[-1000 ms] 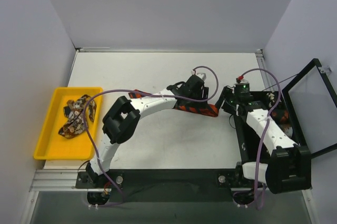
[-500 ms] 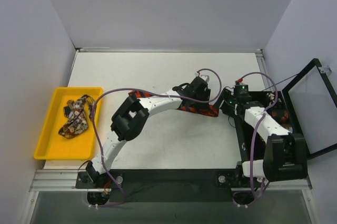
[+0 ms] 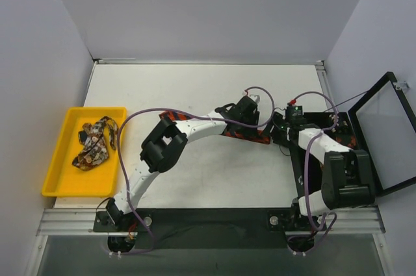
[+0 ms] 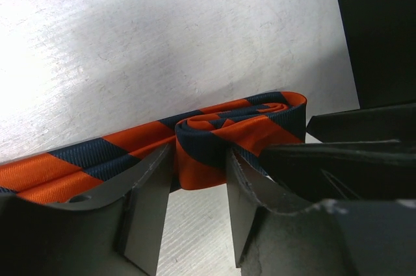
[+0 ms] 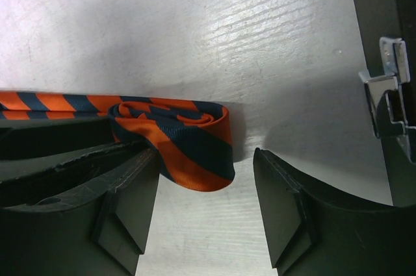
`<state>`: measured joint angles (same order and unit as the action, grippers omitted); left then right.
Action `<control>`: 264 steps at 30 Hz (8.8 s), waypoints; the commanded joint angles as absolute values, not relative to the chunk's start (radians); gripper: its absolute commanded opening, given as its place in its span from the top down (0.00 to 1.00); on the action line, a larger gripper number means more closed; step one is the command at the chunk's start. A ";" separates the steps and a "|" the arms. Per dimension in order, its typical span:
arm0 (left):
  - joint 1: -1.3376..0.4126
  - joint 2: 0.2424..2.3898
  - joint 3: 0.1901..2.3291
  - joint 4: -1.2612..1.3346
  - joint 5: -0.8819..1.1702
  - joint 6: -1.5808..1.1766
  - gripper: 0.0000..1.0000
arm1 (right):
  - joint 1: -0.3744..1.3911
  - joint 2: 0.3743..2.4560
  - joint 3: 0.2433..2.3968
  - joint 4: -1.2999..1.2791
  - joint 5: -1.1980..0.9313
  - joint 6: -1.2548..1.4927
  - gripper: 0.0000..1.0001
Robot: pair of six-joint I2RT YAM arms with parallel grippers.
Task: Roll the ties
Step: Roll the tie
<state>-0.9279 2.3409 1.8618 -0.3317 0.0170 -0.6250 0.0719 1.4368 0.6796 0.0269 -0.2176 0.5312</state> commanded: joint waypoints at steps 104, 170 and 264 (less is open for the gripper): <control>-0.273 1.474 0.928 -0.479 -0.104 -0.580 0.35 | 0.629 2.307 1.713 -1.022 0.911 0.426 1.00; -0.281 1.445 0.914 -0.425 -0.064 -0.589 0.35 | 0.581 1.893 1.626 -0.718 0.431 0.339 0.59; -0.644 1.603 1.279 -0.423 -0.025 -0.643 0.34 | 0.246 1.516 1.350 -0.602 -0.166 -0.060 0.16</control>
<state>-0.5842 1.5547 1.1748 -0.4942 -0.0532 -0.6064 0.2871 1.5810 1.4719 -0.6270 -0.1375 -0.3237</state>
